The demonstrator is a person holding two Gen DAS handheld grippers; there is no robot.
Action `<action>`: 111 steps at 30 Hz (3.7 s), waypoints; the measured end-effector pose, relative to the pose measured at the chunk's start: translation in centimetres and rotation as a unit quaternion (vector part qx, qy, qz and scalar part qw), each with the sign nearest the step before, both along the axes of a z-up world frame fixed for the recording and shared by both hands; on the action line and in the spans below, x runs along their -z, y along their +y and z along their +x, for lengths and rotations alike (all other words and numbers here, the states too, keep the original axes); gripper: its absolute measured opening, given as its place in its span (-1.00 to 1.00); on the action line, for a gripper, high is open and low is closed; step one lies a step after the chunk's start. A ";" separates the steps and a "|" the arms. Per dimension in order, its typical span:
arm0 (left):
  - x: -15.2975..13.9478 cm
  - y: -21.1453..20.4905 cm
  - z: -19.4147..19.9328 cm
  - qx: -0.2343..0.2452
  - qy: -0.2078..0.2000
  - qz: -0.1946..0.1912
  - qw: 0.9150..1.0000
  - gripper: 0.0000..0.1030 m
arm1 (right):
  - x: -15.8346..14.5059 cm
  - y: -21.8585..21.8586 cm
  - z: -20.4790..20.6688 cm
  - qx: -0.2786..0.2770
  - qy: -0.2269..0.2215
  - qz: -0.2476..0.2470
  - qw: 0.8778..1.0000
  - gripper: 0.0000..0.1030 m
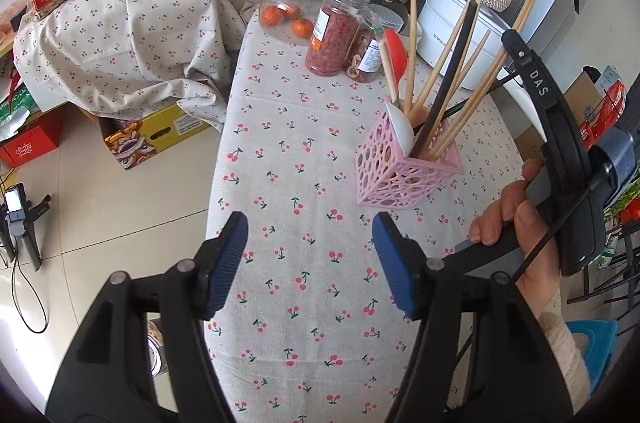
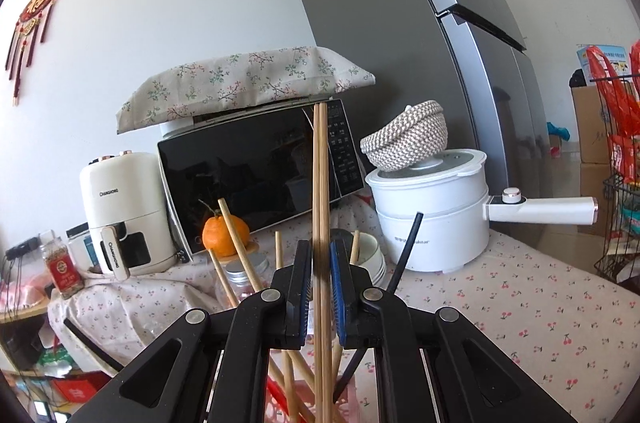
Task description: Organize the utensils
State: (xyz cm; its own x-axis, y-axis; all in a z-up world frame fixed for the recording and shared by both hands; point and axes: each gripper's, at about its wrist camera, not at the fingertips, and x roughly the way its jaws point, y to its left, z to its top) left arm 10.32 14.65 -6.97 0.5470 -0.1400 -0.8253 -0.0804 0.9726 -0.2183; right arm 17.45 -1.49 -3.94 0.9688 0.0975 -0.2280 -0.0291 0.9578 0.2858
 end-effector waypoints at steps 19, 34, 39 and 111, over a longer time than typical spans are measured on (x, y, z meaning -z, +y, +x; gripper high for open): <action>-0.9 -4.7 -1.8 0.027 -0.016 0.050 0.998 0.91 | -5.0 -7.2 -6.2 -0.055 0.120 -0.050 0.990 0.71; -4.6 -10.3 -6.4 0.029 -0.077 0.100 0.992 0.98 | -7.0 -14.1 -13.1 -0.029 0.232 -0.107 0.967 1.00; -6.2 -11.7 -7.8 0.033 -0.103 0.105 0.989 0.98 | -7.1 -15.8 -14.8 -0.041 0.247 -0.099 0.963 1.00; -6.3 -14.4 -9.1 0.017 -0.133 0.122 0.984 0.98 | -6.2 -15.3 -14.5 -0.044 0.245 -0.132 0.959 1.00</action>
